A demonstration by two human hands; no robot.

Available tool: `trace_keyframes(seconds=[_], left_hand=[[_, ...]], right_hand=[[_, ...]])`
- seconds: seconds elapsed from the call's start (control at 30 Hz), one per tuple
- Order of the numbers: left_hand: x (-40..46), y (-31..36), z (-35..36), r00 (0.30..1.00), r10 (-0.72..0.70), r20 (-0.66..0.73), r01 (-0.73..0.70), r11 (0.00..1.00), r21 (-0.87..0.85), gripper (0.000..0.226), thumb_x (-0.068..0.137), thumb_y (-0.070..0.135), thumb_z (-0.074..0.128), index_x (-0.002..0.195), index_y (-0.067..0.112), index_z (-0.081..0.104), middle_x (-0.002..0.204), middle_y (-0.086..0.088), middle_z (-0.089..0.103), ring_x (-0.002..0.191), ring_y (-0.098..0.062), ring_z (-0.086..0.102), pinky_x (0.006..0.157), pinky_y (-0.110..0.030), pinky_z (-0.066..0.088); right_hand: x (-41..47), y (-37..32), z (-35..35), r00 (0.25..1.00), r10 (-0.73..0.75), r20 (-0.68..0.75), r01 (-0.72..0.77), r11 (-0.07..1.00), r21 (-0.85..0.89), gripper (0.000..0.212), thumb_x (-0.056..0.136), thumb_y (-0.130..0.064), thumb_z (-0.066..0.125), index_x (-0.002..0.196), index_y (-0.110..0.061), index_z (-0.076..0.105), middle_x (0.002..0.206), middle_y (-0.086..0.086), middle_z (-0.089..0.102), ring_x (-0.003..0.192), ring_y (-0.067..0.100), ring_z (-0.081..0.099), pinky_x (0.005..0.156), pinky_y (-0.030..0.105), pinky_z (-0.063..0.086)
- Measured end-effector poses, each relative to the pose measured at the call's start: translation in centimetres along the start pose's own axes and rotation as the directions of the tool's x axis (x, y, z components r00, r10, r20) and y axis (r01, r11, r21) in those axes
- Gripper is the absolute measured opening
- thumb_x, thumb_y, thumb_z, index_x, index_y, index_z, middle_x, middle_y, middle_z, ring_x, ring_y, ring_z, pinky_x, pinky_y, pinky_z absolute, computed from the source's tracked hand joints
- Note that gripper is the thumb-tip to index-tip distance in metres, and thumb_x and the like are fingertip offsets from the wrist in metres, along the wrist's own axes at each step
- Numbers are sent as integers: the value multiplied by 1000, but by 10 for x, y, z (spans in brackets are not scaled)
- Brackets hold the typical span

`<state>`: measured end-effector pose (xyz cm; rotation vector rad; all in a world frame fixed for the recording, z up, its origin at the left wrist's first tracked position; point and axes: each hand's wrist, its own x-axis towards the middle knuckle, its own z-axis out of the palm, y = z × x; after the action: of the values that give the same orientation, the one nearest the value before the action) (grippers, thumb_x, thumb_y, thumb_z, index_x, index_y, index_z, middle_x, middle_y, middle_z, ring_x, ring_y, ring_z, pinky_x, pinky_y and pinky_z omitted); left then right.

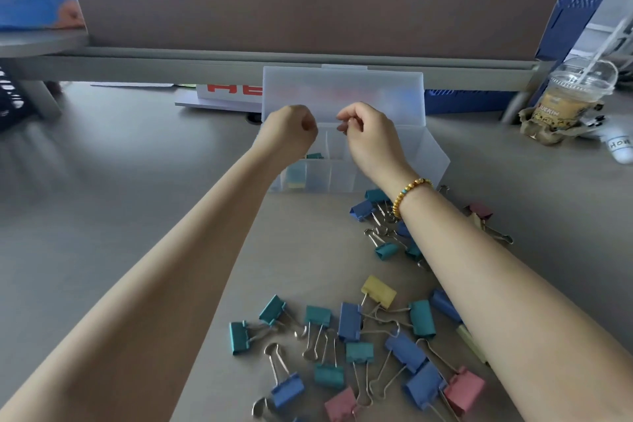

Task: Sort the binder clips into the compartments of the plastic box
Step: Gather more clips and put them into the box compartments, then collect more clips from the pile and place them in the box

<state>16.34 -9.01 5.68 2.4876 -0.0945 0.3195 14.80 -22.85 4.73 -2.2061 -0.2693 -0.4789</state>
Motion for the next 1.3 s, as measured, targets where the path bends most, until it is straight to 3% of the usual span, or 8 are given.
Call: trace_keyframes(seconds=[0.17,0.37,0.6,0.73,0.83,0.93,1.1,1.3], left_hand=[[-54,-11,-19,999,-16,-45,11,993,-119,19,90,12,48,94,8,67,87,1,64,78,-16,50,57,-23,37],[-124,-25,-29,998,-36,56,45,984,-170,10,89,15,54,89,16,64,77,3,64,63,-9,52,54,-16,40],[-188,-45,-40,989,-25,144,56,975,-216,8,88,22,61,90,15,65,83,0,60,76,-15,51,67,-24,40],[-210,-55,-48,966,1,258,61,971,-233,7,84,23,67,87,24,61,77,8,55,71,-10,49,65,-18,39],[-217,-65,-59,898,28,439,48,986,-160,31,79,25,74,105,28,56,94,9,55,85,-7,53,83,-22,42],[-220,-71,-65,854,9,520,85,984,-157,43,75,23,77,111,29,53,104,9,53,88,-2,51,83,-19,42],[-215,-69,-57,889,64,453,-69,998,-5,29,80,21,72,105,25,59,98,11,51,86,-5,52,84,-19,43],[-211,-64,-52,925,29,378,-56,997,61,20,82,28,68,97,17,61,87,4,60,76,-13,55,73,-25,45]], right_hand=[[-48,-23,-7,995,-92,-37,91,996,-23,30,94,-1,35,106,-6,62,109,8,63,103,17,57,76,13,41],[-113,-50,-12,967,-63,246,87,993,-86,25,97,-11,43,112,-11,63,113,4,62,92,10,52,62,2,33],[-174,-55,-4,890,-7,455,96,980,-174,27,92,-22,52,118,-23,60,118,1,57,116,20,49,101,38,41],[-190,-62,-3,844,30,535,117,964,-239,41,91,-38,55,130,-27,51,128,-2,52,125,20,39,106,40,34],[-194,-65,-2,840,6,542,158,954,-256,47,90,-39,55,135,-28,47,134,-2,49,128,22,36,107,37,31],[-195,-60,-2,834,-7,552,206,932,-298,44,92,-35,54,135,-27,47,135,-1,48,127,22,37,107,36,28],[-192,-58,3,855,-29,518,261,887,-380,41,92,-40,53,130,-27,51,127,1,47,124,22,36,103,35,24],[-191,-55,7,874,-85,478,311,854,-417,34,93,-35,52,122,-18,50,126,2,52,120,22,41,101,35,28]])
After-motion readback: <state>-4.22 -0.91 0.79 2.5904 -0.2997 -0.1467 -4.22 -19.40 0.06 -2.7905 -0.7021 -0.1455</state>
